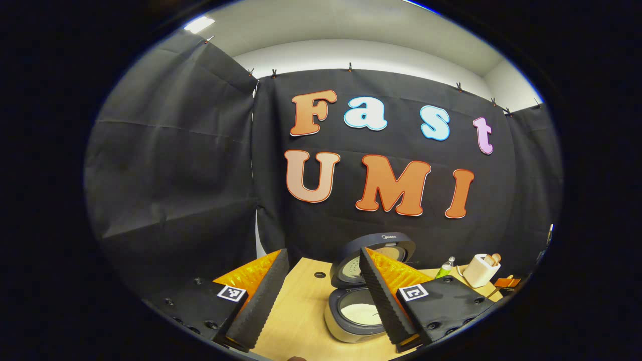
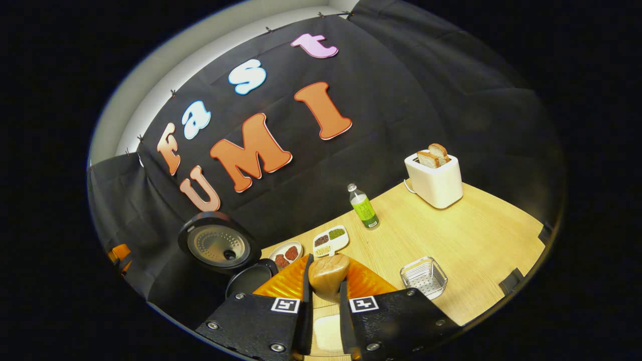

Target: Close the left gripper, press the button to open the rice cooker; take a wooden spoon from the chopstick holder with the right hand, scoop a spoonful of rice and pour it into the rice cooker, then put the wooden spoon back into the chopstick holder.

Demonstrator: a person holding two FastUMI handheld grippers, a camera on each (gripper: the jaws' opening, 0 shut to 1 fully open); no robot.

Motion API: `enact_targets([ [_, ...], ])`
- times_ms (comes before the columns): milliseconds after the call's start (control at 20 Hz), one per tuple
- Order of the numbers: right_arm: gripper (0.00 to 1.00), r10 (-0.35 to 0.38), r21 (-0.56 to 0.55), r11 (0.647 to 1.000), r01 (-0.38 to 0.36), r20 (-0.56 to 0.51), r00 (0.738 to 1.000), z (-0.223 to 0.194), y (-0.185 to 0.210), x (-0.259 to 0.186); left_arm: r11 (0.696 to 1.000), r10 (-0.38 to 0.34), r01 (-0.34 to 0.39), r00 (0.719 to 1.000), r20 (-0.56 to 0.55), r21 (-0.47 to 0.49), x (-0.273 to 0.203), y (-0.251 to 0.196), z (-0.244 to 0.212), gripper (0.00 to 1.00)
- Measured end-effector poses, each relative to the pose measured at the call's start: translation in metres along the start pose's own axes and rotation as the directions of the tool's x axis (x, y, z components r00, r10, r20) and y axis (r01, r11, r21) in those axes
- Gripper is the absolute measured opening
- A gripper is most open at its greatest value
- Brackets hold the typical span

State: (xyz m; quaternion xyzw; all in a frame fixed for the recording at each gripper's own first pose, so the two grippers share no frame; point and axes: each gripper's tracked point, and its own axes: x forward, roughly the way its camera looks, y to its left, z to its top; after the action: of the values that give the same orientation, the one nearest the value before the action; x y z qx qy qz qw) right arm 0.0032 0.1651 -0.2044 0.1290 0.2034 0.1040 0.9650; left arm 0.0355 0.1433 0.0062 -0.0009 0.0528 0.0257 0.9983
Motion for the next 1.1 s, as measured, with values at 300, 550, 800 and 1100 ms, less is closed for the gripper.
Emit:
enact_targets([
  [300,0.22,-0.094,-0.079,0.993,0.09,-0.04,0.995,-0.057,-0.005,0.016,0.998,0.003,-0.002,1.0,-0.008,0.055,0.004,0.039,-0.001,0.93],
  [550,0.22,-0.206,-0.218,0.955,0.202,0.003,0.978,-0.079,-0.021,0.031,0.997,0.008,-0.006,1.0,-0.023,0.071,0.006,0.067,-0.004,0.93],
  [800,0.22,-0.248,-0.294,0.925,0.24,0.011,0.969,-0.109,-0.016,0.039,0.996,0.026,-0.023,0.999,-0.037,0.087,0.008,0.09,-0.009,0.93],
  [1100,0.22,-0.16,-0.176,0.972,0.154,-0.025,0.987,-0.138,0.032,0.048,0.997,0.03,-0.025,0.998,-0.06,0.072,0.011,0.108,-0.019,0.93],
])
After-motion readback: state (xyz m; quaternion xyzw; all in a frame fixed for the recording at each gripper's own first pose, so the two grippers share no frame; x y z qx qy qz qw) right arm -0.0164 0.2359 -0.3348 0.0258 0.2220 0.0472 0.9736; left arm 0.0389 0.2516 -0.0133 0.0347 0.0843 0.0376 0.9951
